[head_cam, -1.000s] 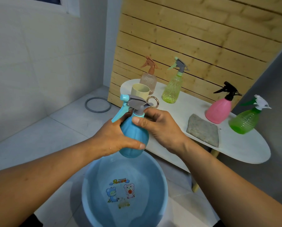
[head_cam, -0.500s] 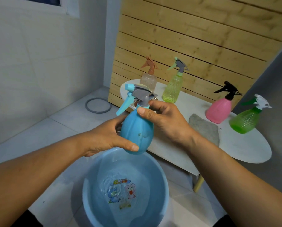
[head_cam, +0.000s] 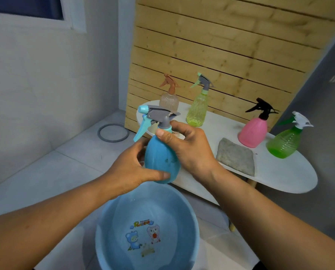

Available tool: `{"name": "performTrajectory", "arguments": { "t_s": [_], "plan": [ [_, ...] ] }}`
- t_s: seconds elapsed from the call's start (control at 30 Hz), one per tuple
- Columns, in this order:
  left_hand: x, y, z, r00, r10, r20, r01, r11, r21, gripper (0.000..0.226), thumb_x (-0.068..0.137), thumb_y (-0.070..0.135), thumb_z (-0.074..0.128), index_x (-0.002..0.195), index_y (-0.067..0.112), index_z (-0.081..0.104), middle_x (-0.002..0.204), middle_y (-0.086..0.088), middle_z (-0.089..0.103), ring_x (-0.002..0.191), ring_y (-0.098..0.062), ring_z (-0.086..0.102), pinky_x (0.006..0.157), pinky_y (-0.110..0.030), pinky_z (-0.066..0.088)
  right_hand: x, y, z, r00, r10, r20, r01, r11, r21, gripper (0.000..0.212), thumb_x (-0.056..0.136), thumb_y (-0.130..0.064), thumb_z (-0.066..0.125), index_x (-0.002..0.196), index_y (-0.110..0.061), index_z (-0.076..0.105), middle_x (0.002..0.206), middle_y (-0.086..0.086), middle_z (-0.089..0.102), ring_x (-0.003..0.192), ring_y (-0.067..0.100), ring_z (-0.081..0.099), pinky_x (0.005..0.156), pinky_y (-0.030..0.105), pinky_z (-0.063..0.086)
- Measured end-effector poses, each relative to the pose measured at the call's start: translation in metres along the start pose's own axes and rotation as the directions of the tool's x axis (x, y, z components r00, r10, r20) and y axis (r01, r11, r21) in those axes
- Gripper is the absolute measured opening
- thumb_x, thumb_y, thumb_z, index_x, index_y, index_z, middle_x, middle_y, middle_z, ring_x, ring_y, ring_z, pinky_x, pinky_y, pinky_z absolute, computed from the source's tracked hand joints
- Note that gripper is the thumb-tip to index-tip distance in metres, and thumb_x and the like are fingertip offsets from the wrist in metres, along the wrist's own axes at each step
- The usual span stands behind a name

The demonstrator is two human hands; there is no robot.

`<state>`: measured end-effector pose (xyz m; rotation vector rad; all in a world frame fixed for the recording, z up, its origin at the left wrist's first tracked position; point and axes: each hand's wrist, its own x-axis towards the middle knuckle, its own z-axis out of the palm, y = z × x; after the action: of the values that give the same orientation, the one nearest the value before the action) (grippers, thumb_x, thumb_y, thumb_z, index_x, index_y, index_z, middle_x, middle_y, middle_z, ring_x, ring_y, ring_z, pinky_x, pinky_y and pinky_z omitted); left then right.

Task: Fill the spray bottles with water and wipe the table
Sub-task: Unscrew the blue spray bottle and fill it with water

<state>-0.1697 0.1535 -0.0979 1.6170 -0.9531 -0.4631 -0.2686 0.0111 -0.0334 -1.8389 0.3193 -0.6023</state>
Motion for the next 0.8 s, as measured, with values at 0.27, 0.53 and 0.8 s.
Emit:
{"name": "performTrajectory", "arguments": {
  "t_s": [0.27, 0.53, 0.8],
  "plan": [
    [0.035, 0.026, 0.025, 0.999, 0.027, -0.031, -0.028, 0.999, -0.030, 0.075, 0.057, 0.025, 0.101, 0.115, 0.046, 0.059, 0.109, 0.020, 0.070, 0.098, -0.001, 0.070, 0.073, -0.023, 0.061, 0.014, 0.000, -0.012, 0.986, 0.043, -0.159, -0.045, 0.999, -0.013, 0.026, 0.083, -0.037, 0.082, 0.097, -0.015, 0.076, 0.090, 0.001, 0.075, 0.088, 0.022, 0.073, 0.081, 0.050, 0.059],
    [0.099, 0.040, 0.067, 0.997, -0.003, -0.073, 0.001, 1.000, -0.024, 0.085, 0.054, 0.032, 0.101, 0.125, 0.040, 0.054, 0.112, 0.018, 0.068, 0.097, 0.003, 0.067, 0.079, -0.024, 0.058, 0.057, -0.031, -0.105, 0.992, 0.105, -0.075, -0.119, 0.971, -0.207, 0.074, 0.071, -0.045, 0.088, 0.136, -0.024, 0.058, 0.121, -0.008, 0.062, 0.107, 0.009, 0.063, 0.092, 0.027, 0.054],
    [0.199, 0.060, 0.117, 0.999, -0.001, 0.049, 0.005, 0.997, -0.073, 0.077, 0.058, 0.023, 0.101, 0.122, 0.034, 0.059, 0.106, 0.015, 0.072, 0.092, 0.000, 0.069, 0.072, -0.020, 0.057, 0.134, -0.069, -0.199, 1.000, -0.017, 0.020, 0.025, 0.830, -0.557, 0.016, 0.084, -0.018, 0.082, 0.100, -0.016, 0.080, 0.083, -0.006, 0.078, 0.075, 0.000, 0.071, 0.066, 0.012, 0.053]
  ]
}}
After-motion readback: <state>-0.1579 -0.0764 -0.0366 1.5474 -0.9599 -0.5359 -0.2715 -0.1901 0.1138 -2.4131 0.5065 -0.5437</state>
